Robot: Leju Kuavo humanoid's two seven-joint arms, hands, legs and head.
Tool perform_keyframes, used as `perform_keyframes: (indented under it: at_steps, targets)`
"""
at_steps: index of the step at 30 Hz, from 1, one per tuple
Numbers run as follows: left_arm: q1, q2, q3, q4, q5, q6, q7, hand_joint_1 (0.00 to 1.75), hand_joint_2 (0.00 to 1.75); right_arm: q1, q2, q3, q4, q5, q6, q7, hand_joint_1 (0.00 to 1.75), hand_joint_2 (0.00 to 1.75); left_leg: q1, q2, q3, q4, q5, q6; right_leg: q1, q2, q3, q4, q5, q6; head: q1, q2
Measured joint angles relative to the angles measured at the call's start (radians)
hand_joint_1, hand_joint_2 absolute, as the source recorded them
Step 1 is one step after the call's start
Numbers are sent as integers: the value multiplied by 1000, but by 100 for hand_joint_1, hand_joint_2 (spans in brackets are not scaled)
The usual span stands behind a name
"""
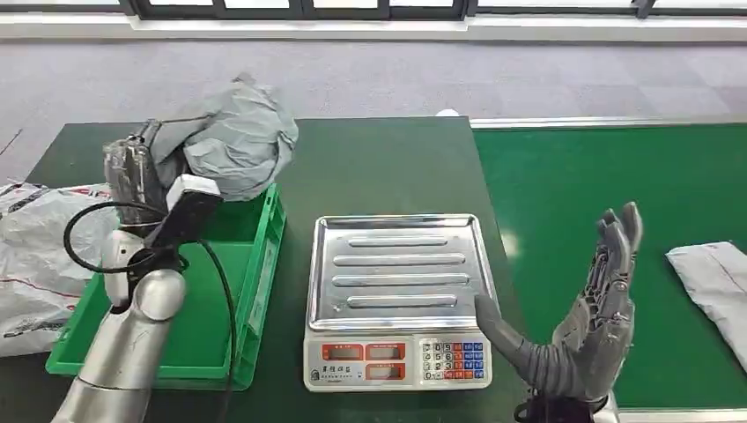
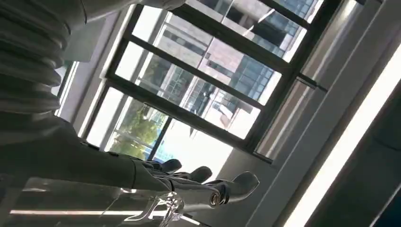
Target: Moved the parcel from conveyor to table for the left to box.
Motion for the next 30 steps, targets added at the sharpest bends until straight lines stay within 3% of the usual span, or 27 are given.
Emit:
perform_keyframes:
  at_steps: [20, 30]
  targets:
    - [-53, 47, 144, 52, -14, 68, 11, 175, 175, 9, -23, 0, 15, -28, -66, -16, 0, 175, 0, 0, 0, 0, 0, 0, 0, 0, -1, 0, 0, 0, 0, 0]
    - [-33, 49, 147, 221, -53, -39, 62, 175, 175, 10, -23, 0, 14, 16, -35, 35, 0, 175, 0, 1, 0, 0, 0, 0, 0, 1, -1, 0, 0, 0, 0, 0]
